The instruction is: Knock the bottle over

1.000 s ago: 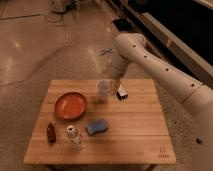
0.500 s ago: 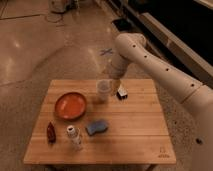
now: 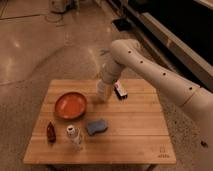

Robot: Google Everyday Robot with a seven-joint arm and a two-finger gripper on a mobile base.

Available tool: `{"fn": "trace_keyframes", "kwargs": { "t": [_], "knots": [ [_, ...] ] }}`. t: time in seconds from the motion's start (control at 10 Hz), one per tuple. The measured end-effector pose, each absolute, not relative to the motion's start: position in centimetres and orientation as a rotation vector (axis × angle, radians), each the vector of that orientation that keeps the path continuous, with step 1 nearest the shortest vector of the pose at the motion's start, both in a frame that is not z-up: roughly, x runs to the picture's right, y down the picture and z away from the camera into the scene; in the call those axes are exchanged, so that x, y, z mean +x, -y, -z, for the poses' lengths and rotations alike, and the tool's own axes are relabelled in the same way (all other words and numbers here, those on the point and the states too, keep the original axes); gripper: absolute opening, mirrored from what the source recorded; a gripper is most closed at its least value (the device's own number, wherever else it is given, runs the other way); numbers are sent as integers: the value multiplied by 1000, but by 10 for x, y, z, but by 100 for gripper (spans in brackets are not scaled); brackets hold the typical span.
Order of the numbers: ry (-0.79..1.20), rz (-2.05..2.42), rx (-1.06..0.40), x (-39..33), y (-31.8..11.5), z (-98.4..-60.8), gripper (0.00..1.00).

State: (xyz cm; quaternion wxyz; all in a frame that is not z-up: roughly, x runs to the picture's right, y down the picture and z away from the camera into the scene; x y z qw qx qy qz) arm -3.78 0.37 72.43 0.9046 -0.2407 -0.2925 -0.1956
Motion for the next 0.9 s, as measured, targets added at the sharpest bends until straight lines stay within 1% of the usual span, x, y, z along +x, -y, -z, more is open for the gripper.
{"fn": "trace_keyframes", "kwargs": {
  "t": [0.5, 0.9],
  "knots": [
    [688, 422, -531, -83, -65, -727, 75],
    [739, 434, -537, -118, -84, -729, 75]
  ]
}}
